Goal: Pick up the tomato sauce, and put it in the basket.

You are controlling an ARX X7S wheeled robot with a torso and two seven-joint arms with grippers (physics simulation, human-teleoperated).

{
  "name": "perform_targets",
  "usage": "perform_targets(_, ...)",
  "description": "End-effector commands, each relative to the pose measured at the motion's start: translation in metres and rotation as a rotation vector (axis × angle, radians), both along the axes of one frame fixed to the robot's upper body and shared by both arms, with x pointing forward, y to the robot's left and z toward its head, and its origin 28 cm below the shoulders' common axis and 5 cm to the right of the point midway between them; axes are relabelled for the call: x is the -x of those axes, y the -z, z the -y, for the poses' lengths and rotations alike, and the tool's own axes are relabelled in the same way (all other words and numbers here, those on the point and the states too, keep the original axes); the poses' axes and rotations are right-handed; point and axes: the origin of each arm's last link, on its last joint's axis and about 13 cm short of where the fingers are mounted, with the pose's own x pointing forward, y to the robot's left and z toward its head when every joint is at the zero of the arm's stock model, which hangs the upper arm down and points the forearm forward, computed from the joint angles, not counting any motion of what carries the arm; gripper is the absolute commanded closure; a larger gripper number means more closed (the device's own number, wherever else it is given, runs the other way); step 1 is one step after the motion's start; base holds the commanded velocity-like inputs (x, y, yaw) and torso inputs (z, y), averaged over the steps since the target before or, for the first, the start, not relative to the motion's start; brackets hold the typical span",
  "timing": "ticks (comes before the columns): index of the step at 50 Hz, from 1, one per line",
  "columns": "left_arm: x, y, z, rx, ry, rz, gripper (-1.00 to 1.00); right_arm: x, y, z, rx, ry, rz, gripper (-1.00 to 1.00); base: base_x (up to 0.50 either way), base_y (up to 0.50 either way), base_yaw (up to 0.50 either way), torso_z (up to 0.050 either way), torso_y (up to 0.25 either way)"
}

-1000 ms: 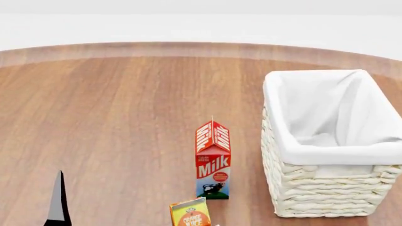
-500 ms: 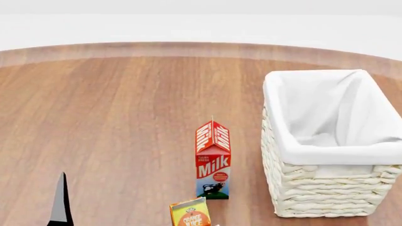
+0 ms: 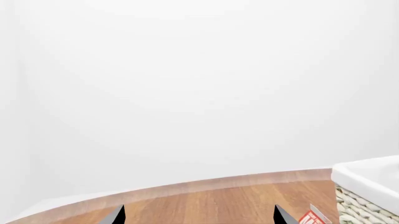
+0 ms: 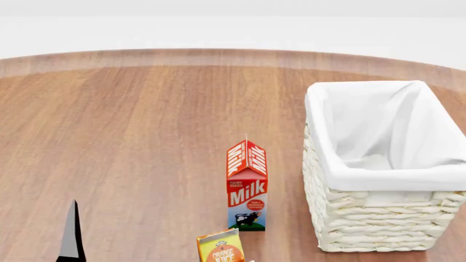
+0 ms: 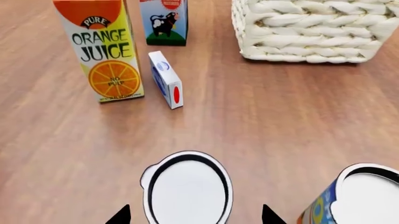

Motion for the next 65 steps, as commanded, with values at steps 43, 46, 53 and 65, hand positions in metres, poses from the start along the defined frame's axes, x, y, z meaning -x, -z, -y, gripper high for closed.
perform_targets(43, -0.001, 0.001, 0.0, -0.001, 0.003, -0.007, -1.0, -0.016, -0.047, -0.001, -0.051, 0.0, 0.123, 1.0, 0.0, 0.0, 0.0, 0.0, 0.0)
perform_targets(46, -0.001, 0.0, 0.0, -0.001, 0.002, -0.006, -1.0, -0.021, -0.059, 0.0, -0.06, 0.003, 0.192, 1.0, 0.0, 0.0, 0.0, 0.0, 0.0)
perform_targets(53, -0.001, 0.001, 0.001, -0.001, 0.003, -0.008, -1.0, -0.033, -0.1, 0.005, -0.074, 0.028, 0.328, 1.0, 0.0, 0.0, 0.0, 0.0, 0.0)
perform_targets(65, -0.001, 0.001, 0.0, 0.001, 0.002, -0.009, -1.0, -0.062, -0.157, 0.012, -0.09, 0.066, 0.535, 1.0, 0.0, 0.0, 0.0, 0.0, 0.0)
